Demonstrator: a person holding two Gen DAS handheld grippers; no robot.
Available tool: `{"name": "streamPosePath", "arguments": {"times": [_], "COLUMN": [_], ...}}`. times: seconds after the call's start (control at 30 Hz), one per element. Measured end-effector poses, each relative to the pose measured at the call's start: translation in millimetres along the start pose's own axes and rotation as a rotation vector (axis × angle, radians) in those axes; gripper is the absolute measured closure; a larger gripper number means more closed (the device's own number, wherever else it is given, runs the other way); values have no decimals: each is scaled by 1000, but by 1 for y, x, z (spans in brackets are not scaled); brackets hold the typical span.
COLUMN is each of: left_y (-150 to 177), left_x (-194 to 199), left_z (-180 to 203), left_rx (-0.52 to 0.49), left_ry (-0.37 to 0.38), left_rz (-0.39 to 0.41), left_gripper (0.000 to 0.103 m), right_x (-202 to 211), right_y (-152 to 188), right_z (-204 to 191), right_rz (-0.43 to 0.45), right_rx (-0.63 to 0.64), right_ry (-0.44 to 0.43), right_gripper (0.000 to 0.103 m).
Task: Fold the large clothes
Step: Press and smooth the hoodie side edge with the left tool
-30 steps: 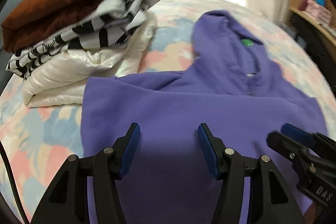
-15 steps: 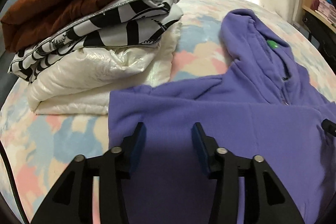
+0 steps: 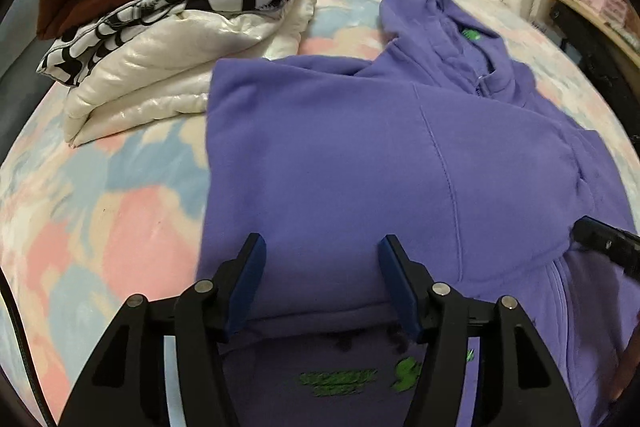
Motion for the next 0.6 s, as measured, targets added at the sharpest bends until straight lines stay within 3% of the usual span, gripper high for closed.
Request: {"name": "streamPosePath", "arguments": {"times": [0.1,0.3,0.6], "left_y": [6,23,62], "left_x": [13,42,87], "left_z": [-4,-7,-6], "left_rx": [-10,9,62], "left_ry": [-18,-25,-1], "left_rz": [6,4,22], "left_gripper": [44,36,36], "right_x": [10,36,87], "right_y": [7,36,72], "right_z": [38,94,106], "right_rz": [-6,-22,24], "right_rx": [-68,-168,-202], "right_ry": [67,109,85], "right_gripper": [78,78,77]}}
Point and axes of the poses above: each gripper's, at about its wrist camera, not at the fingertips, and x roughly against the way its jaws point, z to its right, y to its underside, the point moved 2 cm from there along -x, roughly the way its jaws point, and after that the axes turned 13 degrees about y, right-handed, at the moved point
